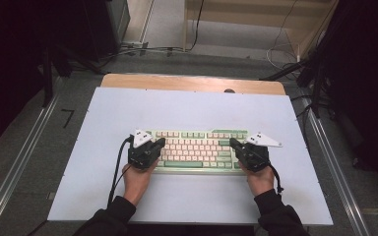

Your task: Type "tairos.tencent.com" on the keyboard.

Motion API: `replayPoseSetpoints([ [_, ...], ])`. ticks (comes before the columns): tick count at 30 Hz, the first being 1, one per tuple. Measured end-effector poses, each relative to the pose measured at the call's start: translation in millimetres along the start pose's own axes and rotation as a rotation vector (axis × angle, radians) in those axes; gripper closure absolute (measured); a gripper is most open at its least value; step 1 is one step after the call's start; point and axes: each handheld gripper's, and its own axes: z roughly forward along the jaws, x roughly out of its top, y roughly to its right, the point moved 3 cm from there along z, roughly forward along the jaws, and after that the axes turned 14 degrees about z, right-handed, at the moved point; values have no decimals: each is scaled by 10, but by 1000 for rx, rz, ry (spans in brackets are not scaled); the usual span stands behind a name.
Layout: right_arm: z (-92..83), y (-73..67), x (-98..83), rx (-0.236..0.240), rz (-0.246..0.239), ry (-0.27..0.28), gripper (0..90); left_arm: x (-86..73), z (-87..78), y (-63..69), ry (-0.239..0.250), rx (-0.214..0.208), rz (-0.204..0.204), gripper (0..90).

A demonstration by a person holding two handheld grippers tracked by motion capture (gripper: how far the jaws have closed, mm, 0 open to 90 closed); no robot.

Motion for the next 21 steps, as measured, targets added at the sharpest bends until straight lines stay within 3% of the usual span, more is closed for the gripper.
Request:
replayPoseSetpoints([
  [10, 0, 3, 3, 26, 24, -1, 872, 22, 48, 60, -13, -19, 20, 900],
  [21, 3, -4, 7, 28, 47, -6, 874, 39, 71, 93, -10, -23, 14, 900],
])
